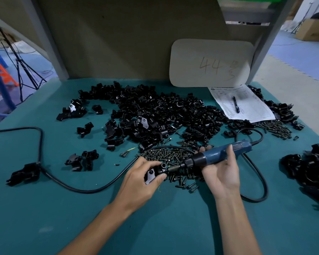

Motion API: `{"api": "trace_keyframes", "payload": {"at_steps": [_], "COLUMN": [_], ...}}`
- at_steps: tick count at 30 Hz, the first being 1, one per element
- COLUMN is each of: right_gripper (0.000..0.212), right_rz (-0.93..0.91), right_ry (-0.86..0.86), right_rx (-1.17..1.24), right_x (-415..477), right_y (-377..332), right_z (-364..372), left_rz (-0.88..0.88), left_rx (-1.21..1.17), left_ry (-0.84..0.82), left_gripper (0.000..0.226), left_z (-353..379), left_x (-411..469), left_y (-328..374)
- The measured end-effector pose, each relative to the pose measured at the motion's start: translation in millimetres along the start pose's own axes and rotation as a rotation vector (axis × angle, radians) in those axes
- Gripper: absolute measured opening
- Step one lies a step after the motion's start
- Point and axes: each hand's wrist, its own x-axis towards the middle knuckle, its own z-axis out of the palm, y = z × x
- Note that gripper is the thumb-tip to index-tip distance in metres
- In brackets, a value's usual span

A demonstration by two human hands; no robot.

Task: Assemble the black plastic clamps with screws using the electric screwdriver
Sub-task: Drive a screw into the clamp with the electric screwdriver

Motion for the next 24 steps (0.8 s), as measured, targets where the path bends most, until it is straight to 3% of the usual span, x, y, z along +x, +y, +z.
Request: {"api": "trace_keyframes", "payload": {"at_steps": [14, 24], "right_gripper": [0.045, 0.044], "right_rz": [0.001, 0.004], "right_ry": [-0.029, -0.017], "right_rx": [0.000, -0.005], "right_x": [0.2, 0.0], "right_y": [2.0, 3.3], "right_z": [-0.6, 0.0], "left_rz": [-0.006, -0.035], "left_rx": [0.012, 0.036], "left_ry": [-0.006, -0.050], "left_gripper": [0.035, 0.047], "left_z": [1.7, 1.2], "left_x": [0.3, 0.7], "left_y": [-1.2, -1.4]}}
